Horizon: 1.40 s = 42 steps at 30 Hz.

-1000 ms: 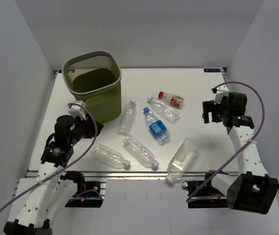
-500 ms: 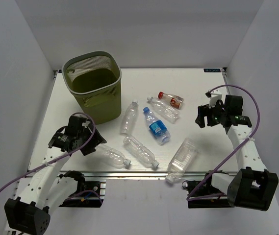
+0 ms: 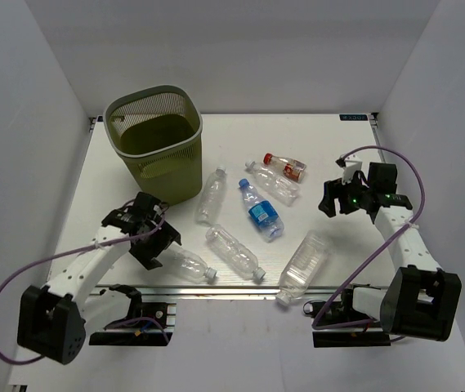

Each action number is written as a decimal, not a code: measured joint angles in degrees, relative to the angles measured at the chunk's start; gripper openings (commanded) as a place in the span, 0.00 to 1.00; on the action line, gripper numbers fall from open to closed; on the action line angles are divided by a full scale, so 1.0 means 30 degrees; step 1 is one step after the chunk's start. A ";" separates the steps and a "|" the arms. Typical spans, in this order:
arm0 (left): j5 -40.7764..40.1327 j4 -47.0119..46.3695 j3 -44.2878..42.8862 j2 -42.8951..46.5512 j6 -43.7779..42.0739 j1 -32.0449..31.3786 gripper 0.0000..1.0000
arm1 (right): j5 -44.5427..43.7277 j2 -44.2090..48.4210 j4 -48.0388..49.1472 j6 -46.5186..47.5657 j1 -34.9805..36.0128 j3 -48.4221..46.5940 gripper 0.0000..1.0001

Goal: Put the plastic bottles in the bin

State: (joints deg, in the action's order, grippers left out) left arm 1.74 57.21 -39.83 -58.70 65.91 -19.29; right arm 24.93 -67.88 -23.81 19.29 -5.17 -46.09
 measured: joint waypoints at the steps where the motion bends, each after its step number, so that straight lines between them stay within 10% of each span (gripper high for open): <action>1: -0.0291 -0.0459 0.0160 -0.0663 0.0095 -0.0189 0.89 | 0.0153 0.0000 -0.0007 0.0182 0.0022 0.0015 0.80; 7: -0.1486 -0.2390 0.1166 -0.2397 0.0474 -0.1217 0.79 | 0.1865 0.0007 -0.0415 0.1268 0.0474 -0.0357 0.80; 12: -0.1974 -0.3504 0.1005 -0.2885 0.0488 -0.2142 0.38 | 0.3912 -0.0401 -0.1413 0.1982 0.2419 -0.2215 0.82; 16: -0.2608 -0.3395 0.0656 -0.2266 -0.0299 -0.2900 0.23 | 0.4575 -0.1086 -0.1668 0.2149 0.5646 -0.3257 0.81; 24: -0.0189 -0.3956 -0.3927 0.0648 -0.4838 -0.4444 0.15 | 0.4605 -0.3089 -0.2098 0.0663 1.1242 -0.3752 0.78; 31: 0.1224 -0.3351 -1.8112 -0.2062 -0.9530 -0.4787 0.13 | 0.3497 -0.5107 -0.2135 -0.0517 1.4010 -0.4539 0.81; 35: -0.1719 -0.3213 -2.5871 -0.5464 -1.1577 -0.4656 0.15 | 0.2718 -0.7009 -0.1953 -0.1712 1.5030 -0.6003 0.84; 42: -1.1162 -0.3337 -2.5777 -0.7992 -1.3325 -0.4226 0.19 | 0.1195 -0.8575 -0.1566 -0.3446 1.6364 -0.6601 0.90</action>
State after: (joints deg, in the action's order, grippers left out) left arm -31.75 47.20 -117.16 -82.67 25.93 -31.97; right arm 28.51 -93.60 -28.51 8.95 43.92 -65.89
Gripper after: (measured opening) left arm 0.552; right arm 0.883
